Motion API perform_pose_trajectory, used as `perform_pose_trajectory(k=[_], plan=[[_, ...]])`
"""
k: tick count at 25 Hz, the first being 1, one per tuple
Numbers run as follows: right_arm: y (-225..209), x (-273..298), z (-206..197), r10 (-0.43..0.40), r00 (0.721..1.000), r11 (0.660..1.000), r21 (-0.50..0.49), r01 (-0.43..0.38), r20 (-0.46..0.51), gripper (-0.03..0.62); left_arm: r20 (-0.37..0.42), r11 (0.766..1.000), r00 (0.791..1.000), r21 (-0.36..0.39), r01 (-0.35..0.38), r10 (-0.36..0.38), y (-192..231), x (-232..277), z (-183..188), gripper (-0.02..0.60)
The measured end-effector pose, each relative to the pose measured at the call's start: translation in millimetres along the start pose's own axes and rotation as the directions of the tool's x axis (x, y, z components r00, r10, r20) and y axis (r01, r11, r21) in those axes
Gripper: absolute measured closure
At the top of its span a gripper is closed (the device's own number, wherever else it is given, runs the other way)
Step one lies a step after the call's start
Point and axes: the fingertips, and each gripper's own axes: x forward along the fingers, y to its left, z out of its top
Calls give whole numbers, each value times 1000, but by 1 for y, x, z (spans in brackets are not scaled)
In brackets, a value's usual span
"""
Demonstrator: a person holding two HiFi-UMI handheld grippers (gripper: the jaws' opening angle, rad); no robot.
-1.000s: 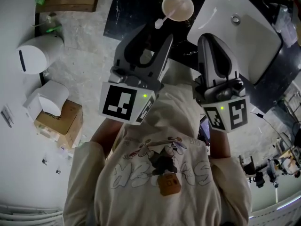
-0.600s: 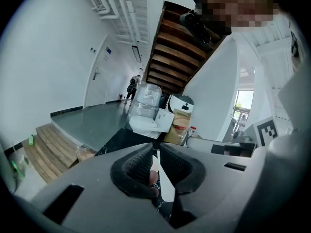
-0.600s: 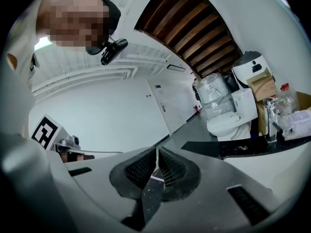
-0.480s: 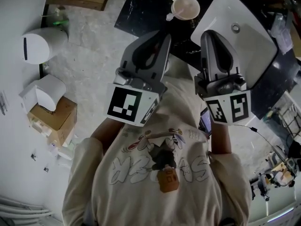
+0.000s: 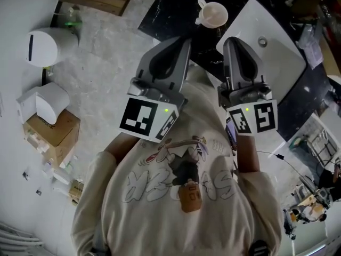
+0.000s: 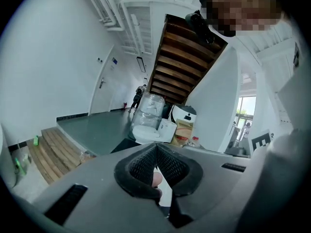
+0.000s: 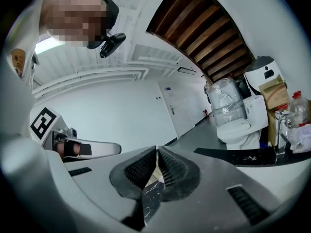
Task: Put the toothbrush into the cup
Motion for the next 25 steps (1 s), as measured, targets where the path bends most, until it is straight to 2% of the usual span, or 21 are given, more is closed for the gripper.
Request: perform_pose_trajectory(k=[6, 14, 19, 22, 25], plan=[[29, -5, -7, 52, 998, 998, -25, -53, -29, 566, 47, 1000, 999, 18, -17, 17, -4, -20, 7, 568], [61, -19, -5, 114, 993, 990, -78, -117, -34, 566, 99, 998, 993, -25, -62, 64, -10, -32, 9, 568], [71, -29, -10, 159, 984, 973, -158, -170, -78, 569, 120, 997, 990, -37, -69, 73, -20, -34, 1, 568], [67, -30, -6, 161, 985, 971, -169, -169, -64, 568, 142, 996, 987, -50, -73, 79, -17, -31, 7, 568], [64, -34, -5, 152, 986, 973, -165, -160, -61, 568, 132, 997, 989, -29, -66, 69, -22, -30, 7, 568]])
